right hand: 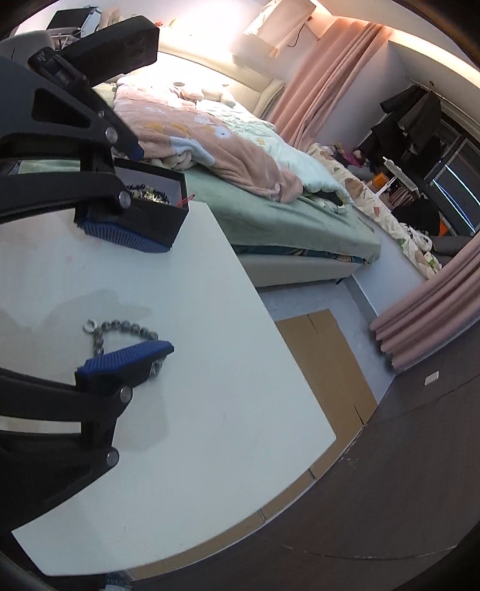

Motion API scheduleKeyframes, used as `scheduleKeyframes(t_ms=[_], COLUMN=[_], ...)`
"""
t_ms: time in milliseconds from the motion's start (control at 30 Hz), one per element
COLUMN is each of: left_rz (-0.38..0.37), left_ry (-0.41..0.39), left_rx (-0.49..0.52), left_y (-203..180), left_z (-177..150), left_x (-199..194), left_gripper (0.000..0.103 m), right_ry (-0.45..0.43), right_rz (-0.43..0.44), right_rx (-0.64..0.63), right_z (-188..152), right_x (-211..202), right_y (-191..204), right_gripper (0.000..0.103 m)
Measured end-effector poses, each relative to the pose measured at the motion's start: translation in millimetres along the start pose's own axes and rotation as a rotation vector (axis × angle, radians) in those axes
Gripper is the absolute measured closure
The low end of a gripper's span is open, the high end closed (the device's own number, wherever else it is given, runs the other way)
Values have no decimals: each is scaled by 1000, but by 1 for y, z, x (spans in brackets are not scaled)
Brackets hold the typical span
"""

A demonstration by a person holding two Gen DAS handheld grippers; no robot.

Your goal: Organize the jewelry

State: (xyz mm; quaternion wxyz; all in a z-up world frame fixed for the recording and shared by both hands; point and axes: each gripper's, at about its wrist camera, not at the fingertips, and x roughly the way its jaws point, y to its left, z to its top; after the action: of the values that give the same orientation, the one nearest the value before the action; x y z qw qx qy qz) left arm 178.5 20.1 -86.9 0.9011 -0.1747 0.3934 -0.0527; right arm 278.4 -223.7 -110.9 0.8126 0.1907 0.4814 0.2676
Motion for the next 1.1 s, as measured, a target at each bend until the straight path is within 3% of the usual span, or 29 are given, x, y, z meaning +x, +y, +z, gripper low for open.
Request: scheduleKeyframes(t_ms=[133, 367, 533, 700, 867, 1000, 1100], left_rz=[7, 24, 50, 79, 77, 88, 119], left_ry=[78, 195, 213, 225, 267, 252, 240], left_rx=[84, 184, 224, 290, 283, 284, 291], left_y=[-29, -58, -63, -76, -77, -76, -76], left_z=[-2, -19, -38, -53, -63, -66, -67], left_x=[23, 66, 78, 85, 95, 93, 92], left_gripper=[34, 44, 55, 55, 69, 72, 83], right_ry=[3, -15, -12, -3, -7, -17, -15], right_rz=[-17, -52, -81, -100, -120, -131, -134], right_rx=[39, 54, 38, 28, 16, 15, 6], right_z=[2, 1, -5, -12, -19, -19, -21], right_x=[-10, -30, -39, -42, -47, -50, -47], right_y=[-18, -37, -44, -47, -50, -50, -46], right_gripper=[64, 65, 65, 65, 65, 65, 65])
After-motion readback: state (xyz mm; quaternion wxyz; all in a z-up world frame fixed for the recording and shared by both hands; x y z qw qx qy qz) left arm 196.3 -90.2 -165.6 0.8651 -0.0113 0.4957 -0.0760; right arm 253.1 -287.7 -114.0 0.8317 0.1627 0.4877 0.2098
